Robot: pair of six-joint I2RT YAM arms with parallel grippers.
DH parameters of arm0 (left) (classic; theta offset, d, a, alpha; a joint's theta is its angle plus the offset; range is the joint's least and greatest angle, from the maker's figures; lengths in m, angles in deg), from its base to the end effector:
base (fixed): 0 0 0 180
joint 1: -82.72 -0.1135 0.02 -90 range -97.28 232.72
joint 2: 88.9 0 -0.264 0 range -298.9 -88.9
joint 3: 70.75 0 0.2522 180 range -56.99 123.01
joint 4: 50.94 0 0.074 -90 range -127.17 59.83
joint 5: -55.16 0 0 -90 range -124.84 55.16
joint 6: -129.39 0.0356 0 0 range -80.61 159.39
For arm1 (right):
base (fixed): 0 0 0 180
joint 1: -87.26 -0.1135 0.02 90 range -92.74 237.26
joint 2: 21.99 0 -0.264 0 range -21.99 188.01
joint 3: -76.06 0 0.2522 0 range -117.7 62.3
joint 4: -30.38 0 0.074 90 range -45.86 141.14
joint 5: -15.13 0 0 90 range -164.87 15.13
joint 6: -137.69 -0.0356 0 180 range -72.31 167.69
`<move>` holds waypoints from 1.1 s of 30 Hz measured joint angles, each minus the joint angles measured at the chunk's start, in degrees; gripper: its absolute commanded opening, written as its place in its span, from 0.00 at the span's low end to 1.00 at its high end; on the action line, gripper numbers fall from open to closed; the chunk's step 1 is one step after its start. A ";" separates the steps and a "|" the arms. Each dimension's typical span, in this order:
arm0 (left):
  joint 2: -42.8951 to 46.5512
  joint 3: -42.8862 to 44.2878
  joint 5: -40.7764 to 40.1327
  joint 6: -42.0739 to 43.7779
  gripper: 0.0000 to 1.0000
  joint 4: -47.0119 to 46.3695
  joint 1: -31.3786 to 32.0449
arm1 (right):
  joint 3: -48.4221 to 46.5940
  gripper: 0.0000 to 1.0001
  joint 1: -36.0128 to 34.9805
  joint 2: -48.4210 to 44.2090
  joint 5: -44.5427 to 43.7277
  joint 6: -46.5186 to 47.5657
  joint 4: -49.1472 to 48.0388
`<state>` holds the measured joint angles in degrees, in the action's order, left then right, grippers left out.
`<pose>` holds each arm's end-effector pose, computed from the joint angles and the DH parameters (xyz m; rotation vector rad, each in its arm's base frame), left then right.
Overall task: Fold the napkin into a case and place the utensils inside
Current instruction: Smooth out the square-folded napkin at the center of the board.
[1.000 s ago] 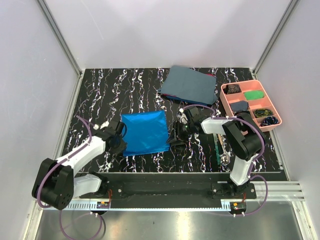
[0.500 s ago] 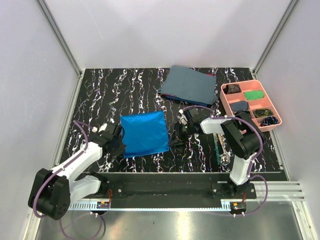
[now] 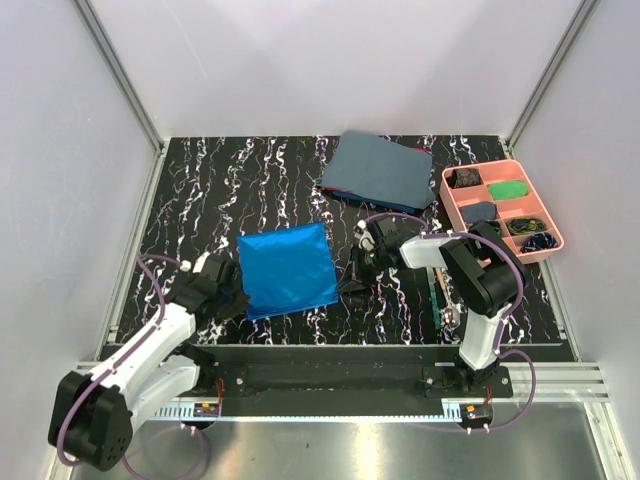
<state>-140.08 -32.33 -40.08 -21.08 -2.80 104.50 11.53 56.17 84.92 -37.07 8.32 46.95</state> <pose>0.1439 -0.0540 0.1678 -0.9167 2.5152 -0.3647 0.2763 0.1921 0.1086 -0.0638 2.8279 1.2388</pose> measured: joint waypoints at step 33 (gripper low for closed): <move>3.43 15.61 3.96 8.87 0.48 5.60 -6.43 | -12.35 0.46 -0.83 -2.93 -11.67 10.05 17.68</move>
<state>-136.65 -16.72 -36.12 -12.21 2.79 98.08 -0.82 55.34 81.99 -48.74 18.37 64.63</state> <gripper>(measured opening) 0.567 0.460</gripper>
